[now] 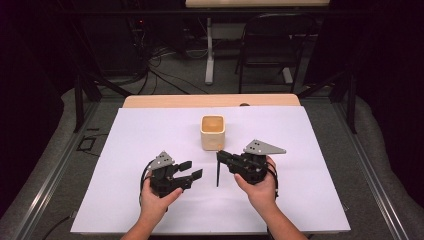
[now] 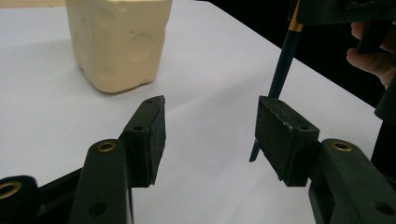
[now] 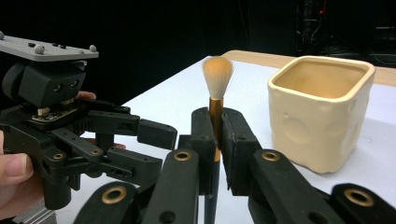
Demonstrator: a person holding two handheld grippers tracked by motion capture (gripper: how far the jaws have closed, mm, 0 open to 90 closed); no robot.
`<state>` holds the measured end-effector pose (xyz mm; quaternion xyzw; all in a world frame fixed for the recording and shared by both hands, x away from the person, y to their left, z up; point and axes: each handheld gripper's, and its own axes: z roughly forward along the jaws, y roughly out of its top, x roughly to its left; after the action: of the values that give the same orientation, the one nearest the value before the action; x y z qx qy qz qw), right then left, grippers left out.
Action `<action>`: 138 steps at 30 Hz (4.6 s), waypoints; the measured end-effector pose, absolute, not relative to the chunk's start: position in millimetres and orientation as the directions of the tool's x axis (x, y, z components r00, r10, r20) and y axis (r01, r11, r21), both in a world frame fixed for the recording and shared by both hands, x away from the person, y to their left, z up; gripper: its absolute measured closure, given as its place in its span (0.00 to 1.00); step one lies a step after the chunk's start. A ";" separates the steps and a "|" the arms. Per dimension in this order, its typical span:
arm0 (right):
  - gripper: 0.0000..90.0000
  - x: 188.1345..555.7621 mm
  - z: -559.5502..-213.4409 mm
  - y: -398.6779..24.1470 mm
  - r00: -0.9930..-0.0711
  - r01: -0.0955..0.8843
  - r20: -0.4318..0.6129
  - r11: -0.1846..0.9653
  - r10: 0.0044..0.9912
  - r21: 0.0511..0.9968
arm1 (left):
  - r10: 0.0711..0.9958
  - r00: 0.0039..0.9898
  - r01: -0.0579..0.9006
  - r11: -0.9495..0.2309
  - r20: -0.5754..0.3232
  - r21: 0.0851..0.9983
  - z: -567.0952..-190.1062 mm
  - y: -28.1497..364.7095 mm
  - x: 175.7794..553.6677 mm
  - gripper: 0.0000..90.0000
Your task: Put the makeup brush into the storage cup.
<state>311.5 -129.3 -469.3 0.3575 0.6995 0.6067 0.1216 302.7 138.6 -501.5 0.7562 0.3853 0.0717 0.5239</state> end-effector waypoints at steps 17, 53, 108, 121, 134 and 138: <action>0.93 312.4 -466.5 -138.4 -0.699 0.342 0.225 0.040 0.678 0.939 | 0.680 0.680 0.505 -0.164 -0.274 0.847 -502.2 140.4 304.7 0.47; 0.93 324.8 -462.8 -146.7 -0.663 0.304 0.183 0.038 0.726 0.952 | 0.776 0.606 0.465 -0.166 -0.175 0.869 -502.6 155.4 308.2 0.39; 0.93 378.6 -411.9 -130.0 -0.637 0.260 0.098 0.093 0.765 0.961 | 0.829 0.530 0.470 -0.111 -0.179 0.876 -498.3 175.4 317.8 0.37; 0.93 388.4 -406.8 -122.8 -0.637 0.266 0.091 0.107 0.766 0.958 | 0.834 0.522 0.469 -0.108 -0.176 0.877 -499.5 180.7 317.9 0.37; 0.93 398.0 -396.3 -117.8 -0.639 0.264 0.097 0.099 0.763 0.960 | 0.840 0.514 0.465 -0.104 -0.173 0.879 -498.2 186.5 315.2 0.37; 0.93 403.0 -392.9 -117.2 -0.630 0.254 0.087 0.098 0.772 0.962 | 0.842 0.511 0.467 -0.104 -0.173 0.878 -498.0 188.5 314.2 0.37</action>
<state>403.0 -117.2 -392.9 0.3637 0.7046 0.5644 0.2294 314.2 188.5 -498.0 0.7179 0.4561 0.1911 0.4900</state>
